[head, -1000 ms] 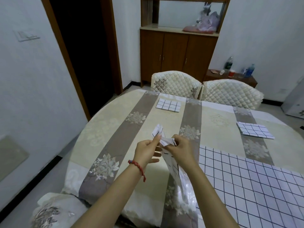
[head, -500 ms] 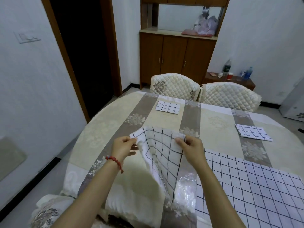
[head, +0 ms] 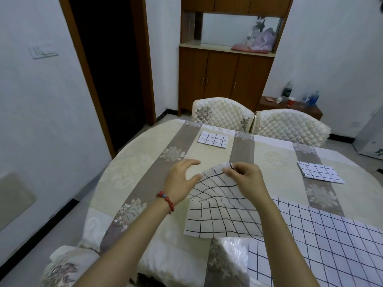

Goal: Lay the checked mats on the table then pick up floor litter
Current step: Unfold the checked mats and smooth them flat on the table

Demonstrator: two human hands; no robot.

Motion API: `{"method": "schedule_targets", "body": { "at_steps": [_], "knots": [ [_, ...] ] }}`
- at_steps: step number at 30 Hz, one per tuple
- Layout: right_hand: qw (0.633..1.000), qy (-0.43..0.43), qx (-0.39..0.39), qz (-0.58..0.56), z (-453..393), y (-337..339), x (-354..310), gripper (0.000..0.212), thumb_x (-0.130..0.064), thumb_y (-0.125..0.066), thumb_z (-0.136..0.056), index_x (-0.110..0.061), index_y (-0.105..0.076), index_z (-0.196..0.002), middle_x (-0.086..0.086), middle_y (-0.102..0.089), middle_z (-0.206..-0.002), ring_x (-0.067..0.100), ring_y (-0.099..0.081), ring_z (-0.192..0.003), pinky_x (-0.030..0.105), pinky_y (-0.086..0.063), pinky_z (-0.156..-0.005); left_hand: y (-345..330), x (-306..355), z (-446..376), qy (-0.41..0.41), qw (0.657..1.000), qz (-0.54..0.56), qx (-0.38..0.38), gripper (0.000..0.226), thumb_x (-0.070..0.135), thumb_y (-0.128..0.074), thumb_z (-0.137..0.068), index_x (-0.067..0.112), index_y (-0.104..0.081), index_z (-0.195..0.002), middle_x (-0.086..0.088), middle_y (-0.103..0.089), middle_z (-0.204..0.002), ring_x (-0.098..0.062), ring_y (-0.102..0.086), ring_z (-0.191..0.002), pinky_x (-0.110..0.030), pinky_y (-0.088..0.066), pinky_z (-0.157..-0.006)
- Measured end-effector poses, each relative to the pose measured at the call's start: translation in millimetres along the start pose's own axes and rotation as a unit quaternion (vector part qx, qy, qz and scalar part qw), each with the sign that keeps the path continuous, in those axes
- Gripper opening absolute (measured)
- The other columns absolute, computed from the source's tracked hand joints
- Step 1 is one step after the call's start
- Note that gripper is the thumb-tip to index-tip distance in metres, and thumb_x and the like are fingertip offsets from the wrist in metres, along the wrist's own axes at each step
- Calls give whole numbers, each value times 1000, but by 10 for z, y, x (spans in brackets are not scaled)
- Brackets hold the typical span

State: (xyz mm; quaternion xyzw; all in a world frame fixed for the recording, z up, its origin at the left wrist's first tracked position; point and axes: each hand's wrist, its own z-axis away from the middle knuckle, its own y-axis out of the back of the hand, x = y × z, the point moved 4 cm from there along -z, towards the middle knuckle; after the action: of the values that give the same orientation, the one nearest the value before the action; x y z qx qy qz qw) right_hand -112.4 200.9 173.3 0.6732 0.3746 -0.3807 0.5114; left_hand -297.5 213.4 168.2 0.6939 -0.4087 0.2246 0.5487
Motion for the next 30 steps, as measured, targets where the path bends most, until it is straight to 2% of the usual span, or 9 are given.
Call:
{"method": "schedule_targets", "body": {
  "at_steps": [2, 4, 7, 10, 13, 16, 19, 25, 30],
  "knots": [
    [999, 17, -33, 0, 36, -29, -79, 21, -17, -66, -82, -2, -66, -68, 8, -51, -56, 12, -40, -56, 27, -31, -57, -107, 166, -21, -34, 999, 35, -22, 35, 21, -69, -79, 15, -63, -112, 0, -62, -119, -6, -51, -109, 2, -31, -85],
    [998, 28, -52, 5, 60, -37, -138, 19, -19, -66, -82, -2, -67, -72, 19, -54, -62, 16, -42, -59, 29, -33, -58, -180, 247, -47, -27, 995, 76, -54, 32, 22, -68, -79, 16, -64, -110, 1, -64, -115, -5, -53, -106, 2, -34, -85],
    [999, 11, -46, 5, 54, 4, -173, 21, -19, -69, -79, -4, -63, -66, 5, -47, -57, 9, -38, -53, 22, -31, -52, -225, 284, -79, -13, 988, 129, -79, 13, 20, -69, -78, 11, -70, -87, -4, -71, -87, -16, -64, -89, -24, -50, -83],
    [999, -15, -33, -32, 59, 49, -163, 22, -18, -74, -75, -9, -61, -60, 1, -48, -56, 6, -39, -52, 15, -31, -49, -220, 283, -85, -7, 982, 173, -71, 10, 17, -70, -77, 22, -68, -68, 4, -67, -68, -9, -64, -71, -25, -54, -75],
    [997, -31, -19, -73, 87, 74, -145, 27, -20, -76, -72, -2, -59, -62, 7, -48, -60, 12, -41, -59, 18, -34, -53, -218, 291, -83, -6, 977, 202, -61, 20, 14, -69, -78, 29, -66, -65, 8, -66, -66, -3, -63, -65, -20, -54, -70],
    [994, -41, -22, -100, 103, 69, -135, 20, -19, -72, -77, -9, -64, -62, 4, -56, -60, 13, -49, -61, 24, -39, -60, -209, 275, -89, -7, 978, 204, -47, 21, 14, -67, -80, 29, -67, -64, 9, -65, -65, -3, -61, -64, -21, -53, -69],
    [993, -39, -30, -106, 110, 54, -158, 16, -12, -68, -81, -18, -69, -65, -8, -65, -58, 1, -57, -59, 15, -44, -61, -195, 232, -99, -4, 980, 195, -40, 25, 12, -63, -83, 29, -65, -64, 12, -63, -64, 0, -57, -63, -20, -50, -69],
    [993, -45, -17, -111, 107, -17, -215, 17, -16, -71, -78, -15, -66, -61, 4, -62, -64, 14, -54, -64, 25, -44, -64, -179, 167, -97, 12, 973, 230, -31, 18, 14, -64, -83, 32, -65, -80, 1, -68, -82, -12, -64, -80, -25, -54, -78],
    [991, -47, -16, -123, 101, -73, -216, 24, -17, -74, -75, -12, -58, -58, 4, -52, -60, 14, -47, -61, 24, -39, -60, -138, 182, -88, -9, 974, 227, -24, 18, 12, -65, -81, 28, -66, -73, 9, -65, -73, 5, -60, -68, -9, -48, -67]
  ]
}}
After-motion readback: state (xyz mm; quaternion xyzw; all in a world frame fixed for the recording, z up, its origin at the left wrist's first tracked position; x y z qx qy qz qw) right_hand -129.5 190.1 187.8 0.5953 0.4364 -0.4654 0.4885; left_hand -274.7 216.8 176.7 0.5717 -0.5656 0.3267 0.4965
